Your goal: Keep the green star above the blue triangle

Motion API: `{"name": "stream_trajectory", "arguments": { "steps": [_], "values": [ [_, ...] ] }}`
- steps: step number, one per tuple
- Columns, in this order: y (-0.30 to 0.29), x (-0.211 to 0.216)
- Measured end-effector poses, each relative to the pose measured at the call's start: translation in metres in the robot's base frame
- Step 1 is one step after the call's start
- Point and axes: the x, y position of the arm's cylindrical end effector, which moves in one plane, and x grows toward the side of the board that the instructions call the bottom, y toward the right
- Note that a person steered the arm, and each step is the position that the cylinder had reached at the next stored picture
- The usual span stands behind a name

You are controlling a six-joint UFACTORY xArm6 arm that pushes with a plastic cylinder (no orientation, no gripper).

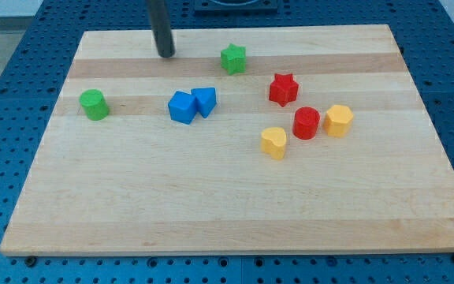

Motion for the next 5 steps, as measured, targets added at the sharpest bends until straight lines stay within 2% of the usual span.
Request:
{"name": "stream_trajectory", "arguments": {
  "steps": [3, 5],
  "values": [
    [0.122, -0.019],
    [0.137, 0.016]
  ]
}}
